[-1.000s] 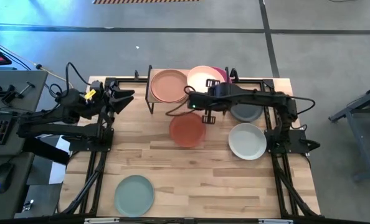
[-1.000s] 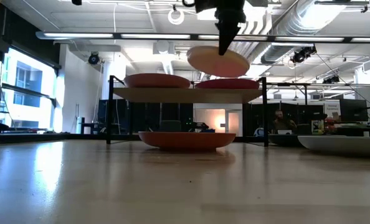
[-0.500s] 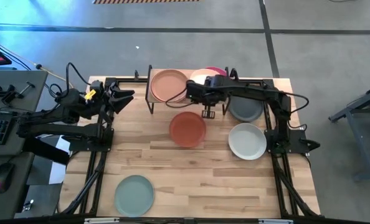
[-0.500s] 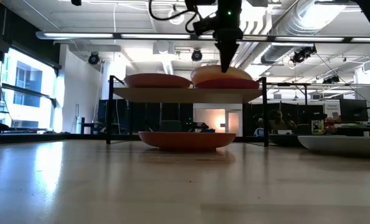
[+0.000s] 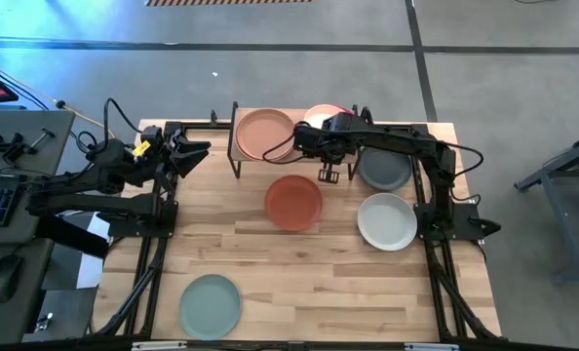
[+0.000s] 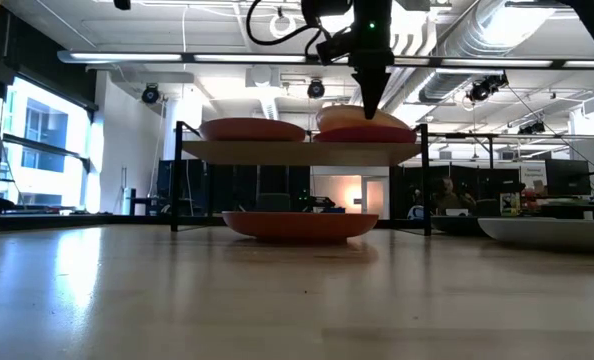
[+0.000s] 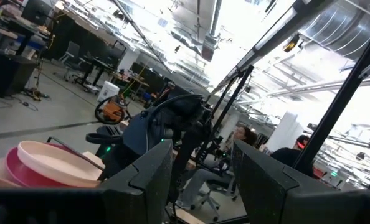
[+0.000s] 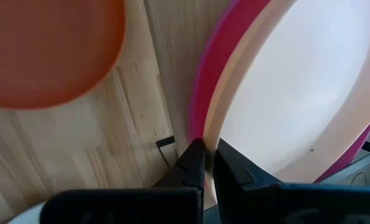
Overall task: Place and stack plates onto a shelf
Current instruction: Stack the light orange plate on top of the pink plate, then adjust the stack plates on the shelf
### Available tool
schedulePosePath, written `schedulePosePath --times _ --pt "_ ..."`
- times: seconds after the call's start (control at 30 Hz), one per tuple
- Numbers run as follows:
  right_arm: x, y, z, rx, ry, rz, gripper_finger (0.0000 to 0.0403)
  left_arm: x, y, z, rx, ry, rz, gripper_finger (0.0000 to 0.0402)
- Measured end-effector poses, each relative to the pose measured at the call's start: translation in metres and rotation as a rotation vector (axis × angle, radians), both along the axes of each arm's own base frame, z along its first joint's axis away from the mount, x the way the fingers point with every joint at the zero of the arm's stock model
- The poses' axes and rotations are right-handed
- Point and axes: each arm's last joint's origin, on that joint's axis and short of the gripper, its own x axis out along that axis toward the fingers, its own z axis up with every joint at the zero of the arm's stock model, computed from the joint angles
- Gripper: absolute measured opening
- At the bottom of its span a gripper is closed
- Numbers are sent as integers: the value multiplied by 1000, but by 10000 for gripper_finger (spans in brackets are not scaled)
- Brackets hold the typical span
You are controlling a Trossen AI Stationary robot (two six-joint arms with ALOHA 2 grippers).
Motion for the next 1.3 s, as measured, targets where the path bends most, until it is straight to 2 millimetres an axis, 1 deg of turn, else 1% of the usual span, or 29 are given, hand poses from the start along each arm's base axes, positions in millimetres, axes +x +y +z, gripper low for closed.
schedulePosePath --times 0.37,0.43,0.53,0.8,0.87,0.97,1.17,1.3 --pt "0 1 0 21 -7 -8 1 0 0 0 2 0 0 156" --pt "0 1 0 27 -3 -8 5 0 0 0 3 1 1 156" --pt "-1 1 0 31 -1 -7 27 0 0 0 3 2 0 156" --pt "-3 0 2 -19 29 -9 129 0 0 0 2 4 0 156" --pt "-3 0 7 -15 8 -8 146 0 0 0 2 4 0 156" --pt "-2 0 19 -18 -40 -2 160 0 0 0 2 4 0 156" --pt "3 1 49 -5 -218 9 161 0 0 0 2 5 0 156" --pt "6 4 62 99 -354 13 161 0 0 0 0 5 -1 156"
